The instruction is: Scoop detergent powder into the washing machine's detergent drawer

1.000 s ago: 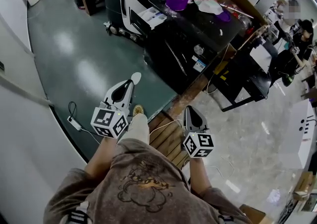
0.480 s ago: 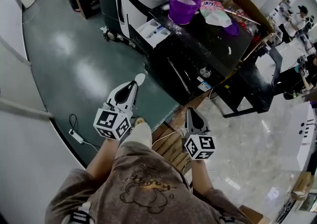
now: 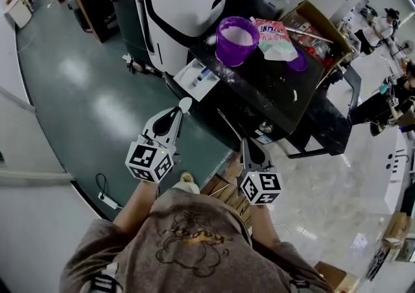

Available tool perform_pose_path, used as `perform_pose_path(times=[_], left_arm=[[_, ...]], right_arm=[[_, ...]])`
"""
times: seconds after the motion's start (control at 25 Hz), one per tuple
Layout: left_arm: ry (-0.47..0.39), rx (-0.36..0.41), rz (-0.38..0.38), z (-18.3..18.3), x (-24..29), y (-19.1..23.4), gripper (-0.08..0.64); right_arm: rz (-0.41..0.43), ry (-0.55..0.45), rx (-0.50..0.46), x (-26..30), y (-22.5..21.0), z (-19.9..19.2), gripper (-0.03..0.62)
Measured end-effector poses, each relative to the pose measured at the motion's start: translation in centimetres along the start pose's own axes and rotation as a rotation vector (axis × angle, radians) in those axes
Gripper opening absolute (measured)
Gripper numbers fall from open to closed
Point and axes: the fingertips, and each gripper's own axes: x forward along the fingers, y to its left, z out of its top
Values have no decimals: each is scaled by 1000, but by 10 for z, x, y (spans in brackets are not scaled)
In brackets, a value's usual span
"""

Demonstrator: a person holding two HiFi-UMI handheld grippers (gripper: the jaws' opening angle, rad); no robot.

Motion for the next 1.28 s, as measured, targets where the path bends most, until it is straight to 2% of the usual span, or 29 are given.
perform_pose_path(times=[0.2, 0.56, 1.28], left_arm=[[-15, 7, -54, 35, 34, 15, 23], [-12, -10, -103, 41, 89, 20, 23], [-17, 48, -84, 68, 227, 34, 23]], right_arm=[[-44, -25, 4, 24, -5, 36, 2], [-97, -44, 2, 48, -39, 60, 2], [-43, -65, 3, 157, -140, 115, 2]])
